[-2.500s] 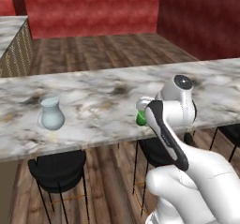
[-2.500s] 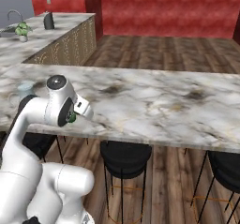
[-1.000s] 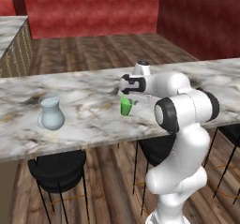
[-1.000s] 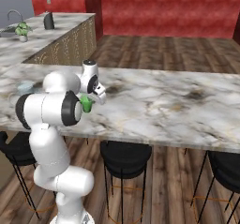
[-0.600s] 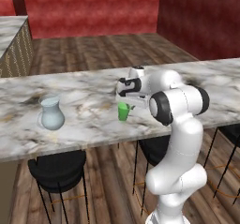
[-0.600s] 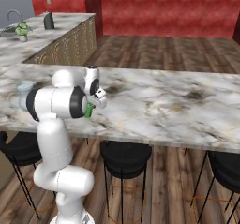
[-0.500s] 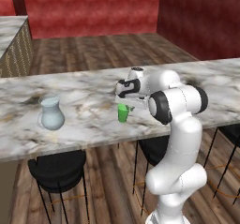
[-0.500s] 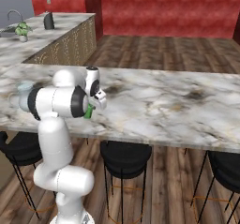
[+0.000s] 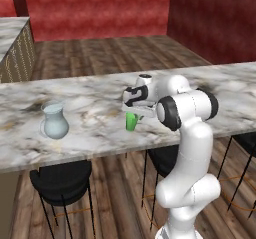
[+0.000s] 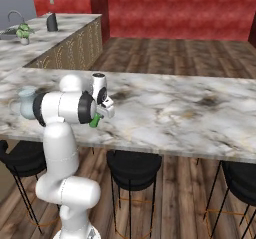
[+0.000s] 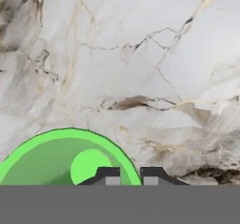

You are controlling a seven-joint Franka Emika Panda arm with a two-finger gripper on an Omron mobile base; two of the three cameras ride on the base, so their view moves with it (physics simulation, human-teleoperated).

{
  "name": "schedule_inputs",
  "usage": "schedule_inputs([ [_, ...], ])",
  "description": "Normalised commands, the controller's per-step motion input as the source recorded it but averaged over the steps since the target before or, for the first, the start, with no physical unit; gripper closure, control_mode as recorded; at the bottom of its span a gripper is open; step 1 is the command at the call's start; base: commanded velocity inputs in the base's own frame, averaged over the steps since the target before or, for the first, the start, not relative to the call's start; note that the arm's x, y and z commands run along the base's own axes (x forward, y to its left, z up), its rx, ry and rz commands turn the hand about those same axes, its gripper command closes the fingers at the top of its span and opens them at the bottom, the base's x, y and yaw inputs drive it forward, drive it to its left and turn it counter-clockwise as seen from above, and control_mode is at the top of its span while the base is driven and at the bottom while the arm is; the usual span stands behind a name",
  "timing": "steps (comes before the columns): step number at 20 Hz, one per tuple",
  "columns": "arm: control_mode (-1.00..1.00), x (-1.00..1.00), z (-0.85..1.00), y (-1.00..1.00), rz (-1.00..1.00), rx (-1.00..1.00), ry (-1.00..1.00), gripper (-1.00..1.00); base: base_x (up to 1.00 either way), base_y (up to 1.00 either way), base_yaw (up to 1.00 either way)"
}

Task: Place the pitcher and cup on the dining counter for serving.

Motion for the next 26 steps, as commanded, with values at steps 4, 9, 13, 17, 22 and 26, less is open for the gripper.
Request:
schedule_inputs([
  [4, -1.00, 0.00, 0.00, 0.01, 0.00, 0.00, -0.01, -1.00, 0.00, 0.00, 0.00],
  [9, -1.00, -0.13, 0.28, 0.00, 0.00, 0.00, -0.10, -1.00, 0.00, 0.00, 0.00],
  [13, -1.00, -0.46, 0.53, 0.05, 0.00, 0.00, -0.25, -1.00, 0.00, 0.00, 0.00],
  [17, -1.00, -0.85, 0.58, 0.06, 0.00, 0.00, -0.32, -1.00, 0.00, 0.00, 0.00],
  [22, -1.00, -1.00, 0.42, 0.03, 0.01, 0.00, -0.45, -1.00, 0.00, 0.00, 0.00],
  [26, -1.00, -1.00, 0.41, 0.18, 0.03, -0.04, -0.51, -1.00, 0.00, 0.00, 0.00],
])
